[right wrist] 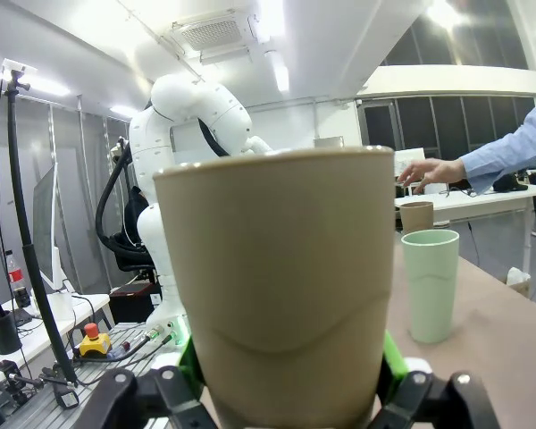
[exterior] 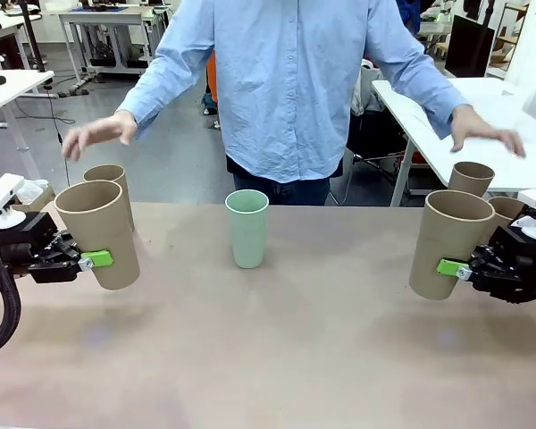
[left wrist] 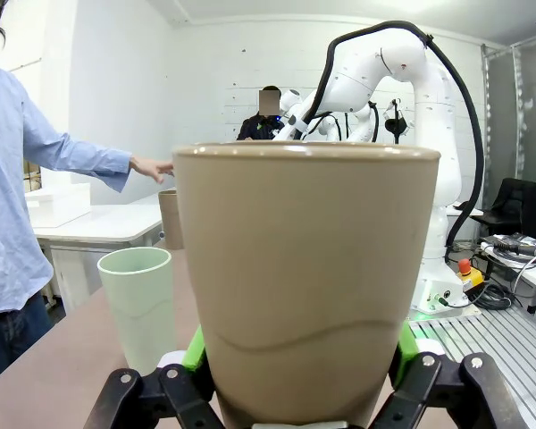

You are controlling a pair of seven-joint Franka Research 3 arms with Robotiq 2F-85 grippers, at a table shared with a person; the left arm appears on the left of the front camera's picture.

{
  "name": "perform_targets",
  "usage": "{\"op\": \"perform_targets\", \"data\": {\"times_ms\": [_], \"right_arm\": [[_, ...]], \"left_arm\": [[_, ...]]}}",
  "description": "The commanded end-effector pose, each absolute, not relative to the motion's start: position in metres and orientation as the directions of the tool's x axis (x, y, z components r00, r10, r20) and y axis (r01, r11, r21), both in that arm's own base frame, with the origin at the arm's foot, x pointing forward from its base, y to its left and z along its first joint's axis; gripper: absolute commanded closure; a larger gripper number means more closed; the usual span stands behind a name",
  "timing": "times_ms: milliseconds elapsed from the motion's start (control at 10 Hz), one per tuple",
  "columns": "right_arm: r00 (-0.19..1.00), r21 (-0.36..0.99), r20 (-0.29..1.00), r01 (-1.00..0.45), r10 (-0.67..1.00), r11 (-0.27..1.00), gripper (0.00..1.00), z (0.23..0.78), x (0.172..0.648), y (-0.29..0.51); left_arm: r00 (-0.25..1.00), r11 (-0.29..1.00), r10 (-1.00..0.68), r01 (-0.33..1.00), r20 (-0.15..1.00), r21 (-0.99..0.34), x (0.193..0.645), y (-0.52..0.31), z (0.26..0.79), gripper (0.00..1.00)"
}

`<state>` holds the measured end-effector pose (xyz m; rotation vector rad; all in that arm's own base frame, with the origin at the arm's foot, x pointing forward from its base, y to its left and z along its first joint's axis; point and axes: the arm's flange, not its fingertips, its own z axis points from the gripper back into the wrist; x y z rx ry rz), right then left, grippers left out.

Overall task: Stack the cups and store them in the basket.
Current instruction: Place the stack of Reusable plastic cups into the Pantry Basket.

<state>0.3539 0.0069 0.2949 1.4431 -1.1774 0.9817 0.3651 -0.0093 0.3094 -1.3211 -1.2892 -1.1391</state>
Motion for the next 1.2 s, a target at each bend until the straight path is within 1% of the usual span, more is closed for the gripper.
{"op": "perform_targets", "data": {"times_ms": [0,1100], "right_arm": [[0.196,0.192,0.965,-0.981,-0.175,-0.040,0.14,0.2973,0.3546,0.0087],[0.196,0.192,0.965,-0.981,-0.175,-0.040,0.14,0.2973,0.3546,0.0087]], "left_arm": [[0.014,-0.008,0.136,1.000,0.991,-0.013,0.3637,-0.0080,0.3111,0.14],[0.014,-0.008,0.136,1.000,0.991,-0.013,0.3637,-0.0080,0.3111,0.14]]}}
